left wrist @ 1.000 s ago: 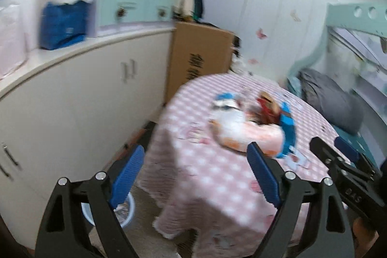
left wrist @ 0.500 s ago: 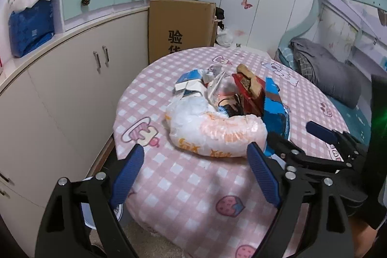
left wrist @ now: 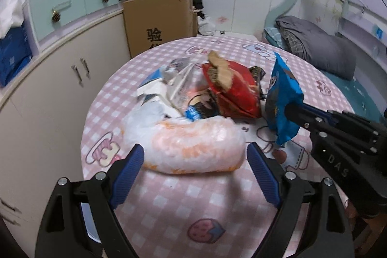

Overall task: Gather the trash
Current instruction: 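Grasp the blue chip bag with the right gripper while the left grasps the white plastic bag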

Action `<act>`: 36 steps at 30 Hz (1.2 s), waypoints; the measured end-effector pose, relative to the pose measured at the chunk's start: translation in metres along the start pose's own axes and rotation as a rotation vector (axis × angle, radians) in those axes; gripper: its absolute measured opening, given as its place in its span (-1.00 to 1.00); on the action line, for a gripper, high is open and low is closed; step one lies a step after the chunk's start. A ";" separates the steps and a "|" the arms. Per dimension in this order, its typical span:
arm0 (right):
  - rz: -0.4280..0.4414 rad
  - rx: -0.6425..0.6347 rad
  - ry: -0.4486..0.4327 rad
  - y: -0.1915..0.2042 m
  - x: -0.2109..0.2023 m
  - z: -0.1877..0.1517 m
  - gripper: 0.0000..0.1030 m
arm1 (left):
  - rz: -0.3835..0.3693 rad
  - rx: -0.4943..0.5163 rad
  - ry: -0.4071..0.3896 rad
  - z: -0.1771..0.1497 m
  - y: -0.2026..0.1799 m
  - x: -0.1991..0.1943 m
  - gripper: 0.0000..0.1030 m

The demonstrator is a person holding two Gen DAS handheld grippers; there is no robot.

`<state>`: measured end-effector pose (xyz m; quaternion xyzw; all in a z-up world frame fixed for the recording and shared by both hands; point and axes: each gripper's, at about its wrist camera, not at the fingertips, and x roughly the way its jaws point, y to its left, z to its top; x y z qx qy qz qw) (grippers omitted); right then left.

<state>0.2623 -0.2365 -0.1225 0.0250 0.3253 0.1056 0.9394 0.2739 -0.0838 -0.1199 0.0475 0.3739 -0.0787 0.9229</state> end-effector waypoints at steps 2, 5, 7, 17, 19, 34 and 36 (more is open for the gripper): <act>0.002 0.008 -0.009 -0.001 -0.002 0.000 -0.79 | 0.014 0.037 0.015 0.003 -0.007 0.006 0.65; 0.008 0.008 -0.009 -0.002 -0.002 0.001 -0.79 | 0.046 0.046 0.020 0.006 -0.009 0.012 0.62; 0.010 0.009 -0.010 -0.002 -0.003 0.000 -0.79 | 0.049 0.041 0.018 0.008 -0.008 0.012 0.46; 0.016 0.011 -0.014 0.000 -0.008 -0.001 -0.79 | 0.049 0.051 0.010 0.003 -0.007 0.005 -0.10; 0.011 0.010 -0.019 0.001 -0.011 -0.002 -0.81 | 0.059 0.060 0.004 0.001 -0.007 0.004 -0.14; -0.004 0.006 -0.111 0.013 -0.058 -0.004 -0.88 | 0.041 -0.020 -0.114 -0.014 0.015 -0.060 -0.23; -0.003 -0.001 -0.109 0.017 -0.061 -0.005 -0.88 | 0.032 -0.051 -0.128 -0.018 0.025 -0.070 -0.24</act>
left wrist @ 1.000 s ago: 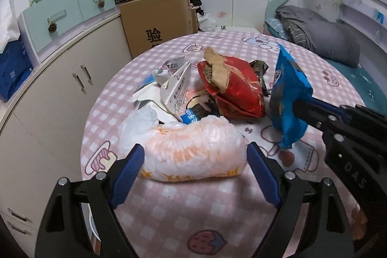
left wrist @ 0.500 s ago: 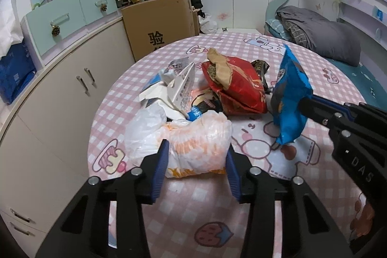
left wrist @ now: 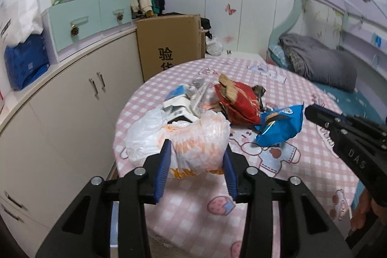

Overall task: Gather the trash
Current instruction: 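Grasp the blue chip bag with the right gripper while the left grasps the white plastic bag, then carry the blue chip bag and white plastic bag to the wastebasket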

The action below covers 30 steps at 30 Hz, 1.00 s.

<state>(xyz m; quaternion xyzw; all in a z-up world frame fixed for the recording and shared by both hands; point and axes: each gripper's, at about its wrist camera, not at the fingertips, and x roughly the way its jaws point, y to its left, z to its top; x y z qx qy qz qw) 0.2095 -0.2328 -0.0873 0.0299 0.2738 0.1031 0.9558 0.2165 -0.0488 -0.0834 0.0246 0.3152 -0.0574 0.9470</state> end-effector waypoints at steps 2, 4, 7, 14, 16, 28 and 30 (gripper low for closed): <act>-0.001 0.016 0.001 0.000 -0.001 -0.001 -0.88 | 0.009 -0.020 -0.011 -0.002 0.010 -0.009 -0.24; -0.016 0.049 0.021 -0.004 0.001 -0.005 -0.86 | 0.029 -0.044 -0.019 -0.006 0.021 -0.017 -0.24; -0.044 0.090 0.041 -0.012 0.006 -0.010 0.09 | 0.060 -0.090 -0.020 -0.011 0.038 -0.022 -0.24; -0.024 0.197 0.109 -0.030 0.038 -0.014 0.28 | 0.096 -0.150 -0.010 -0.019 0.067 -0.023 -0.24; 0.005 0.238 0.122 -0.035 0.050 -0.012 0.28 | 0.100 -0.154 -0.003 -0.022 0.071 -0.020 -0.24; 0.017 0.238 0.036 -0.034 0.040 -0.007 -0.81 | 0.095 -0.179 0.011 -0.033 0.087 -0.014 -0.24; 0.020 0.212 -0.011 -0.026 0.021 -0.005 -0.81 | 0.094 -0.185 0.008 -0.035 0.092 -0.015 -0.24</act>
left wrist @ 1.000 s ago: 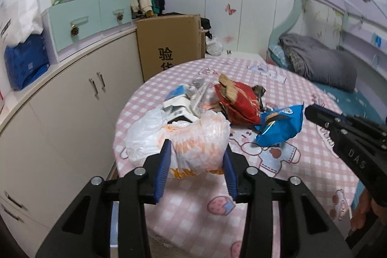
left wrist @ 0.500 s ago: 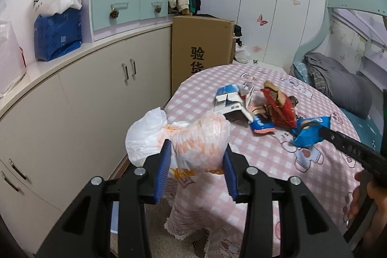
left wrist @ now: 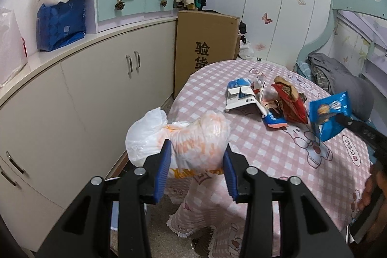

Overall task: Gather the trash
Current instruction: 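Carry the blue chip bag and white plastic bag to the wastebasket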

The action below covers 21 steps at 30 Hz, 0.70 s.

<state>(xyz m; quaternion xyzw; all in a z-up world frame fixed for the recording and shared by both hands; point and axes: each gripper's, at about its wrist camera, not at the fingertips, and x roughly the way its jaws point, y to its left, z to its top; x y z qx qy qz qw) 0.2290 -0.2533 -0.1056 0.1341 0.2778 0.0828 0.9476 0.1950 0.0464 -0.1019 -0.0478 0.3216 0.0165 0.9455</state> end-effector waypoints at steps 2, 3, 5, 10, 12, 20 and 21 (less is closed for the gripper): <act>0.010 -0.029 -0.036 0.012 -0.016 -0.001 -0.81 | -0.005 -0.015 -0.002 -0.002 0.008 -0.001 -0.24; 0.020 -0.042 -0.048 0.018 -0.022 0.000 -0.81 | -0.005 -0.022 -0.004 -0.002 0.011 -0.003 -0.24; 0.055 -0.070 -0.064 0.035 -0.033 -0.001 -0.81 | -0.002 -0.034 -0.010 -0.004 0.019 -0.005 -0.24; 0.174 -0.166 -0.062 0.094 -0.041 -0.011 -0.81 | 0.018 -0.091 -0.008 -0.014 0.052 -0.008 -0.24; 0.213 -0.213 -0.041 0.120 -0.036 -0.021 -0.81 | 0.029 -0.114 -0.004 -0.018 0.067 -0.008 -0.24; 0.356 -0.405 0.163 0.236 0.036 -0.094 -0.81 | 0.127 -0.242 0.075 -0.060 0.150 0.005 -0.24; 0.365 -0.430 0.194 0.248 0.047 -0.106 -0.81 | 0.135 -0.255 0.087 -0.065 0.157 0.008 -0.24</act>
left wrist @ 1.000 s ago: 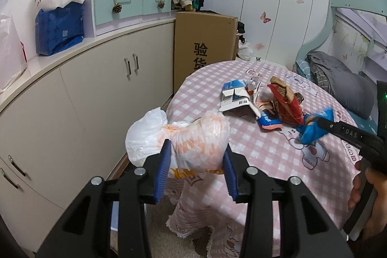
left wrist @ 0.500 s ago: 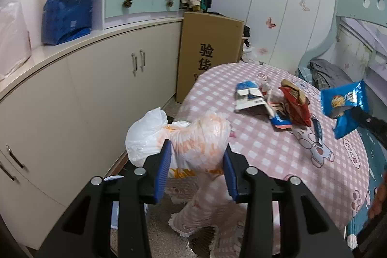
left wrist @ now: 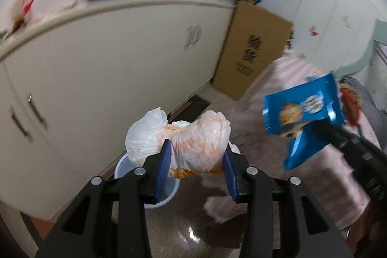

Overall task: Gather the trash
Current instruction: 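Carry the blue chip bag and white plastic bag to the wastebasket, then open both grippers to drop the bags into the wastebasket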

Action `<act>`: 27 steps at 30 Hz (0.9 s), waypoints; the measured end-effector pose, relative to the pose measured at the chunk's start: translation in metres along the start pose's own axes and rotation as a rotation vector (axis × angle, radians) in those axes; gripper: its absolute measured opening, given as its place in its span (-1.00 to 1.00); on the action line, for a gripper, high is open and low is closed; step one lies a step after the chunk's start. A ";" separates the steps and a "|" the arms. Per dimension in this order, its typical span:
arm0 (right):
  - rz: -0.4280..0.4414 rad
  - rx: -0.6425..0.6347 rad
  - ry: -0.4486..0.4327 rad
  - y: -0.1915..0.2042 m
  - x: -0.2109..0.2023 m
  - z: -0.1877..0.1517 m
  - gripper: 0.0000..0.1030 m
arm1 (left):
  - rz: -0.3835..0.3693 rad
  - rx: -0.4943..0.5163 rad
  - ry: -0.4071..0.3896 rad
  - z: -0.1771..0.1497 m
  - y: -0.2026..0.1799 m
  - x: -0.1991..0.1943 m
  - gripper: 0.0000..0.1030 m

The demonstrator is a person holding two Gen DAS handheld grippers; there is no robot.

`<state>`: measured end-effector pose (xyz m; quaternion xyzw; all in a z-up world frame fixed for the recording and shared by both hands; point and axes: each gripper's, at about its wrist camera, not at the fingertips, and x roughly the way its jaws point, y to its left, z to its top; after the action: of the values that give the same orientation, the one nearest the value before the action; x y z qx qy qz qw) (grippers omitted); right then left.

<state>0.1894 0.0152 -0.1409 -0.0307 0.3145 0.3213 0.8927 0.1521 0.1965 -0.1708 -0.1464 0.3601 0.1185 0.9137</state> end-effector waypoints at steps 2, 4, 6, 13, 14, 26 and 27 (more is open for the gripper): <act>0.029 -0.038 0.056 0.021 0.034 -0.009 -0.81 | 0.032 -0.030 0.035 -0.008 0.022 0.014 -0.23; 0.046 -0.065 0.120 0.038 0.070 -0.019 -0.81 | 0.068 -0.059 0.075 -0.016 0.043 0.032 -0.24; 0.065 -0.076 0.172 0.048 0.100 -0.028 -0.81 | 0.089 -0.076 0.109 -0.023 0.058 0.047 -0.23; 0.082 -0.090 0.301 0.063 0.184 -0.055 -0.81 | 0.129 -0.119 0.226 -0.037 0.095 0.113 -0.23; 0.080 -0.090 0.311 0.062 0.194 -0.059 -0.81 | 0.133 -0.117 0.240 -0.036 0.098 0.123 -0.23; 0.073 -0.012 0.379 0.054 0.247 -0.075 -0.80 | 0.142 -0.135 0.282 -0.034 0.117 0.176 0.24; 0.073 -0.013 0.381 0.054 0.249 -0.075 -0.80 | 0.143 -0.136 0.286 -0.035 0.117 0.177 0.26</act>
<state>0.2645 0.1765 -0.3376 -0.0851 0.4767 0.3436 0.8047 0.2183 0.3123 -0.3394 -0.1970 0.4870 0.1854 0.8305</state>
